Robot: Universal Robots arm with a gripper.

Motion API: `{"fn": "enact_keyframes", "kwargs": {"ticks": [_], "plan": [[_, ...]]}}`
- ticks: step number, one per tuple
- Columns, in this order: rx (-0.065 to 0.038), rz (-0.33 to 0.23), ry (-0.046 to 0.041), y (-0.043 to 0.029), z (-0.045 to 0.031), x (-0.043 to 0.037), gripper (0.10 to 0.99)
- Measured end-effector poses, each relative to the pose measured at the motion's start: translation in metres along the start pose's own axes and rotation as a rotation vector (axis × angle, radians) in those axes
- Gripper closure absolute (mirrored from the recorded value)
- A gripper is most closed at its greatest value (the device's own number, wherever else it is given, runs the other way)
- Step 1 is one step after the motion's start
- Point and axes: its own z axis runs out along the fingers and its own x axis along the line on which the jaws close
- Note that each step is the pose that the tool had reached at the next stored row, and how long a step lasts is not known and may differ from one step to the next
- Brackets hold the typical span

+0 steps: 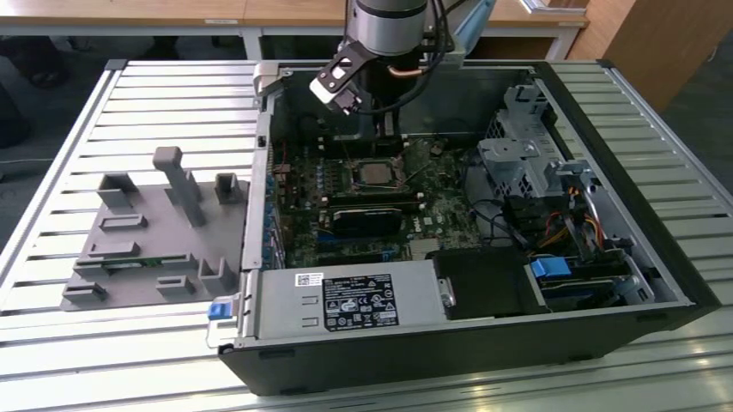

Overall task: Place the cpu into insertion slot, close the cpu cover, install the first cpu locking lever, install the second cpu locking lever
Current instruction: 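Close the cpu cover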

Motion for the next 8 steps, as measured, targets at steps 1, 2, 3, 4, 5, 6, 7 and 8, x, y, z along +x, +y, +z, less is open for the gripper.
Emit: {"fn": "enact_keyframes", "kwargs": {"ticks": [1, 2, 3, 4, 5, 6, 7, 8], "plan": [[0.0, 0.0, 0.0007, 0.0001, -0.0009, 0.0, 0.98], [0.0, 0.0, 0.0011, 0.0002, -0.0012, 0.0, 0.98], [0.0, 0.0, 0.0015, 0.0003, -0.0011, 0.0001, 0.98], [0.0, 0.0, 0.0016, 0.0005, -0.0011, 0.0001, 0.98], [0.0, 0.0, 0.0017, 0.0007, -0.0012, 0.0001, 0.98], [0.0, 0.0, 0.0016, 0.001, -0.0013, 0.0001, 0.98], [0.0, 0.0, 0.0017, 0.0016, -0.0013, 0.0001, 0.98], [0.001, 0.0, 0.002, 0.0027, -0.0013, 0.0002, 0.98]]}}
